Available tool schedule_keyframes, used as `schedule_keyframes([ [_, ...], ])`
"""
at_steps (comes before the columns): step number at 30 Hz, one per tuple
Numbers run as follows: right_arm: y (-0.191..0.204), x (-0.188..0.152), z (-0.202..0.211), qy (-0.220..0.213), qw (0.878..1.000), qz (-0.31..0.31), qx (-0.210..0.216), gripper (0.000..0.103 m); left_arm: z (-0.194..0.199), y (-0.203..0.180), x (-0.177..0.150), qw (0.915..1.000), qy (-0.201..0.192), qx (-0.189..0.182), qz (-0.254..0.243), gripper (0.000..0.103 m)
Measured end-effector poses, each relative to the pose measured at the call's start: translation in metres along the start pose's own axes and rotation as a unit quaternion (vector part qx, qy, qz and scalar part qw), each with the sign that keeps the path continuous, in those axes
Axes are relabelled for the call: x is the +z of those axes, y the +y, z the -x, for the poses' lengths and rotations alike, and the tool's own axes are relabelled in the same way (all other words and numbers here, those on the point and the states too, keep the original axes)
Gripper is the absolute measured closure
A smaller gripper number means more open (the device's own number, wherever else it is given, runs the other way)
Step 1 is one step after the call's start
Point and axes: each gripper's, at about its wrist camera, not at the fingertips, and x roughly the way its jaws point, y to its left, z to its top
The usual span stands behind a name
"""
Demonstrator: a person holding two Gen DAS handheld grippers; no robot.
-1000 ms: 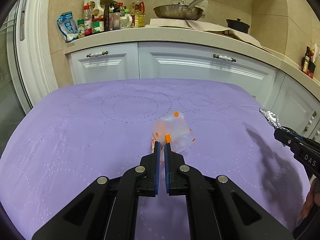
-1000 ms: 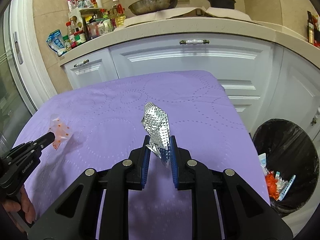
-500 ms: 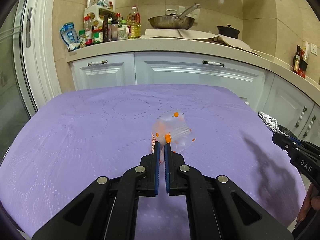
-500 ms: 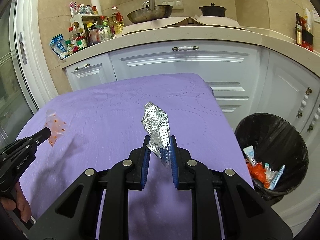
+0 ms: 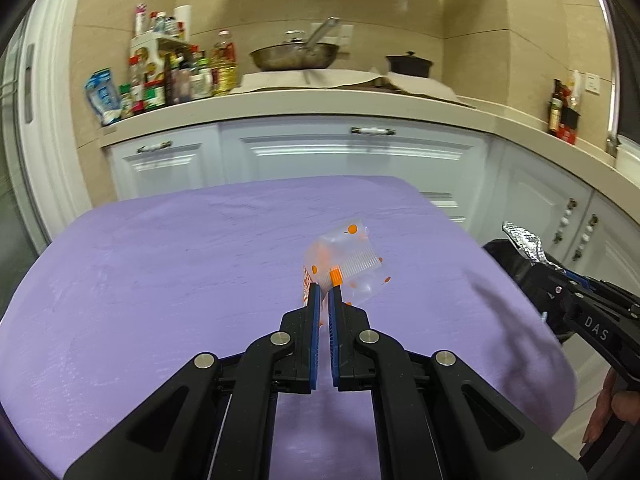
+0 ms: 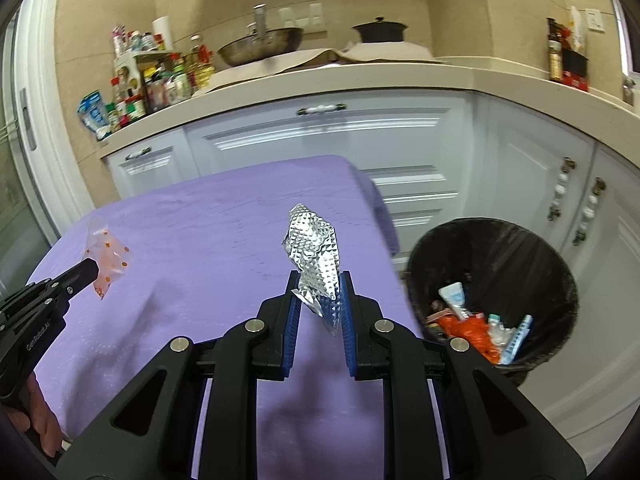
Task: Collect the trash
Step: 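Carry the foil wrapper and clear bag over the black bin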
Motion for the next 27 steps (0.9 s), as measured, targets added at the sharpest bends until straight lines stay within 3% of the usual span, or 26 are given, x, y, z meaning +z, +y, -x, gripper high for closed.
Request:
schedule_keyframes([
  [13,-0.078,0.001,0.024,-0.025,0.995,-0.047,-0.08,0.085,-0.013,-0.085,0.017,0.9953,-0.02,-0.081,-0.05,0.098],
  [27,-0.141,0.001,0.022,-0.027,0.988,-0.08,-0.126,0.085,-0.033,-0.165,0.027,0.9862,-0.027,-0.135,-0.092,0.098],
])
